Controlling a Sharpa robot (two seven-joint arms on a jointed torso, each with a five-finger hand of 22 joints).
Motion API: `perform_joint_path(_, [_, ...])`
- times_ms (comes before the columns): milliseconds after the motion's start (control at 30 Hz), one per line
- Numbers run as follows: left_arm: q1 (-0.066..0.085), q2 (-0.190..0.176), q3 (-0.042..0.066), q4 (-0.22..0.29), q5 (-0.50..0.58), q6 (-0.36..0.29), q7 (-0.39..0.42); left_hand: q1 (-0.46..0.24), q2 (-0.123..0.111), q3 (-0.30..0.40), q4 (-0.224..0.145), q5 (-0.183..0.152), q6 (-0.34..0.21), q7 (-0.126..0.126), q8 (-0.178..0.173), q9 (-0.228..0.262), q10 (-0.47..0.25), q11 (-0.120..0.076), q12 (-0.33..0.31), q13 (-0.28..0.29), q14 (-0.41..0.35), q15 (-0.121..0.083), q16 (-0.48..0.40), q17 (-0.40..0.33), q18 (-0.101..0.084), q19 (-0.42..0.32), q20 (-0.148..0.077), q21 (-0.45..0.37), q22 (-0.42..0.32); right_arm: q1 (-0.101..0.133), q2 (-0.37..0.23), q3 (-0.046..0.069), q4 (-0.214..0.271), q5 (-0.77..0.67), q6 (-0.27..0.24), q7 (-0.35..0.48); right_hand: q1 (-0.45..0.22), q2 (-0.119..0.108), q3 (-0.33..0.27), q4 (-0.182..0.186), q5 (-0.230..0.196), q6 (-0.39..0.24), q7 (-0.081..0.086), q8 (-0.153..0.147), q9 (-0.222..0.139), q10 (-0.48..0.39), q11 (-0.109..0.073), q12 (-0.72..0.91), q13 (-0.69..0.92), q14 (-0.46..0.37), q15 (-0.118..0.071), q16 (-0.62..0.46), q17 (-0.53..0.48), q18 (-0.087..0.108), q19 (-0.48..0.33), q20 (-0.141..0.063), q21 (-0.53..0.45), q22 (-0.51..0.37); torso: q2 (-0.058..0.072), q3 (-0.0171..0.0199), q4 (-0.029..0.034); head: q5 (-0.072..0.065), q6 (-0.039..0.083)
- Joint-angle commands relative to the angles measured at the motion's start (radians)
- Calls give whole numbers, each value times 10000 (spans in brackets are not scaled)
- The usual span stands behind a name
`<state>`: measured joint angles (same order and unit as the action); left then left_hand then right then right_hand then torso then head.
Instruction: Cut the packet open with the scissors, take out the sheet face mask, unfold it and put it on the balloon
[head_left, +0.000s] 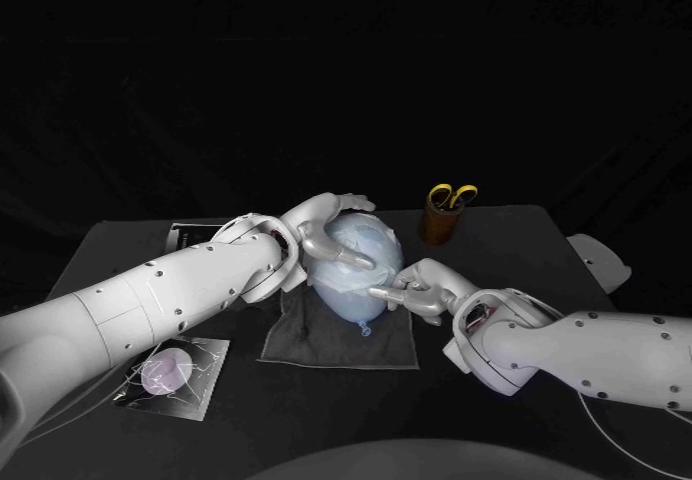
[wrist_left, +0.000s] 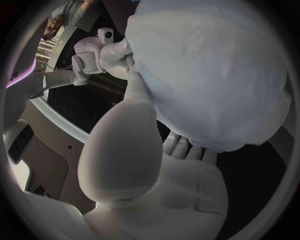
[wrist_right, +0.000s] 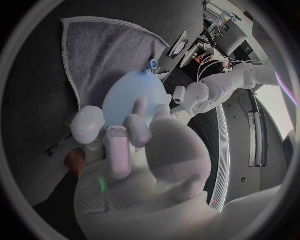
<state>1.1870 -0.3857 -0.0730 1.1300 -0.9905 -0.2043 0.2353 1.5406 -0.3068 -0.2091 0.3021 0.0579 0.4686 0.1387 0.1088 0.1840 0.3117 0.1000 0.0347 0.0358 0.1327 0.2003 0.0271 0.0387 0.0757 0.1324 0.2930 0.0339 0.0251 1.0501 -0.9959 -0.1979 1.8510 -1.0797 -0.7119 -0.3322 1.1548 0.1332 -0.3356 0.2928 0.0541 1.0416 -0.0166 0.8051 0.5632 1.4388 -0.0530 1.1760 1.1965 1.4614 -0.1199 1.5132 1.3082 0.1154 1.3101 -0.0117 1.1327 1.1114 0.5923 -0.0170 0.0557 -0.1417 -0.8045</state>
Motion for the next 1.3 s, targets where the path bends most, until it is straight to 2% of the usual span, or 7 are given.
perform_joint_path(33, [21,75,2,-13,143,125,-99,-5,16,50,7,-6,8,50,42,15,-4,54,24,13,69,12,57,11,-143,-35,14,-51,-1,12,63,13,-101,-421,142,-467,-50,341,-181,5,0,-1,-59,90,18,1157,-332,2796,3001,890,-111,65,1510,-77,75,8,82,52,3,-10,2,-10,-4])
perform_joint_path(300, [35,148,1,-43,158,157,-146,-8,19,71,6,-5,11,70,46,15,-4,74,23,12,76,14,60,14,-141,-36,12,-51,-1,35,136,29,-149,-669,429,-739,-9,852,-502,-27,108,13,-97,230,55,1182,-364,2943,3099,909,-135,121,1617,-106,147,-14,215,233,-1,-8,-12,-19,-12])
perform_joint_path(633, [40,206,1,-162,194,164,-166,-8,19,71,6,-5,11,70,46,15,-4,74,23,12,76,14,60,14,-141,-36,12,-51,-1,41,124,32,-175,-1434,963,-1324,1975,867,-649,-579,-10,-120,-153,355,41,1188,-417,2995,3140,915,-184,156,1680,-132,190,-68,301,432,2,-6,-15,-34,-25])
perform_joint_path(967, [44,237,0,-266,219,185,-185,-5,25,95,6,-4,-2,83,44,11,-3,85,21,11,71,15,59,13,-140,-39,10,-51,-2,47,-85,33,15,-1665,889,-1408,2620,1079,-463,-854,94,-187,-174,307,-22,1190,-435,3010,3153,916,-200,164,1696,-138,199,-85,313,491,-1,1,-23,-46,-33])
perform_joint_path(1067, [45,238,0,-285,234,185,-187,-5,25,95,6,-4,-2,83,44,11,-3,85,21,11,71,15,59,13,-140,-39,10,-51,-2,51,-227,34,117,-1677,833,-1380,2836,1099,-429,-935,547,-219,-177,273,-63,1192,-440,3024,3163,921,-205,176,1719,-148,221,-92,344,548,-2,-2,-23,-56,-27])
perform_joint_path(1200, [45,243,-1,-295,254,199,-188,-5,25,95,6,-4,-2,83,44,11,-3,85,21,11,71,15,59,13,-140,-39,10,-51,-2,61,-517,32,329,-1382,455,-583,3081,977,-479,-1020,989,-317,-154,172,-139,1178,-430,2956,3123,904,-196,141,1642,-120,135,-91,207,449,-3,-7,-6,-68,-10])
perform_joint_path(1300, [46,273,-1,-346,301,215,-188,0,31,110,6,-3,4,94,46,14,1,94,20,11,75,12,60,15,-138,-43,8,-52,-3,64,-742,23,525,-1077,10,1030,3503,707,-738,-1001,931,-715,102,-574,-566,1120,-229,2763,3020,797,-39,-86,1197,10,-352,18,-510,-155,3,-9,-4,-65,19])
